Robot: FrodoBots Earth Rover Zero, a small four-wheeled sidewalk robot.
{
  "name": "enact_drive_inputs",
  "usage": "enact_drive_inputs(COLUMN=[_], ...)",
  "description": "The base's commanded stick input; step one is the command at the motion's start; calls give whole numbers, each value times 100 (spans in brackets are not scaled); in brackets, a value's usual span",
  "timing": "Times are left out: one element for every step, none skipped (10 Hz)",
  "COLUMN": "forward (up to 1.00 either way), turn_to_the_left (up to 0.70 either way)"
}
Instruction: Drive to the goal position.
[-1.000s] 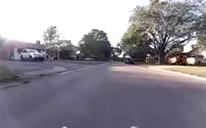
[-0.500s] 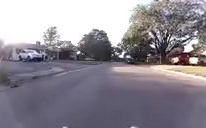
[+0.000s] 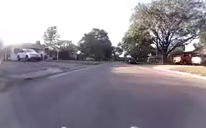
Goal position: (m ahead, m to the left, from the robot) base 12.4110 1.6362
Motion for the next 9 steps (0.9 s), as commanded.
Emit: enact_drive_inputs(forward=[100, 100, 100, 100, 100, 100, 100, 100, 100], turn_to_the_left=[1, 2, 1, 0, 0, 0, 2, 2, 2])
